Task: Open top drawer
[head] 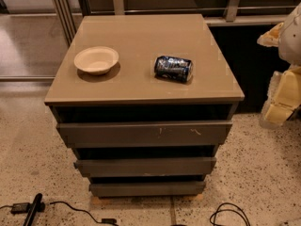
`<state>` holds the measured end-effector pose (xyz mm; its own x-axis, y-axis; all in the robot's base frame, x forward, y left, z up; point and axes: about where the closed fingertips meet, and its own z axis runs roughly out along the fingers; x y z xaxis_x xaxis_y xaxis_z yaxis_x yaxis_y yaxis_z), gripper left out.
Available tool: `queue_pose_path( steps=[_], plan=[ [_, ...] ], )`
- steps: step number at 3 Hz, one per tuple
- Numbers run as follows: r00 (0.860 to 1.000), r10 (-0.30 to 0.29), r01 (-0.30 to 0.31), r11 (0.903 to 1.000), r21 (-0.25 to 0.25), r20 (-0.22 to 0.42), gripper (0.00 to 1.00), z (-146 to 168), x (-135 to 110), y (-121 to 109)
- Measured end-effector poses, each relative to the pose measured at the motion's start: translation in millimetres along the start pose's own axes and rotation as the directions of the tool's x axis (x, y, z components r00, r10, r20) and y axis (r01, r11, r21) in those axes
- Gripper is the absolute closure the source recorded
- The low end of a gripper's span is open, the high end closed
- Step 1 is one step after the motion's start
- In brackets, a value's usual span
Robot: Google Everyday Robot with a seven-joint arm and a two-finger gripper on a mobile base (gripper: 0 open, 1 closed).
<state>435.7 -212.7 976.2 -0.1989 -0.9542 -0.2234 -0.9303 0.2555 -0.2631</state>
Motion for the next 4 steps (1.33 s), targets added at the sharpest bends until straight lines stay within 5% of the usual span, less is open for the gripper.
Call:
queue_pose_path(
  steps=[2,3,4],
  plan=[
    [0.988,-0.030,0.029,0.9995,0.009,0.154,0.00,43.7,0.3,17.3],
    [0.961,0.026,-0.033,0.9992,0.021,0.277,0.00,115.4,5.3,33.0],
    [0.957,0.023,-0.025,0.9997,0.001,0.288,0.00,121.2,-2.2,35.8]
  ],
)
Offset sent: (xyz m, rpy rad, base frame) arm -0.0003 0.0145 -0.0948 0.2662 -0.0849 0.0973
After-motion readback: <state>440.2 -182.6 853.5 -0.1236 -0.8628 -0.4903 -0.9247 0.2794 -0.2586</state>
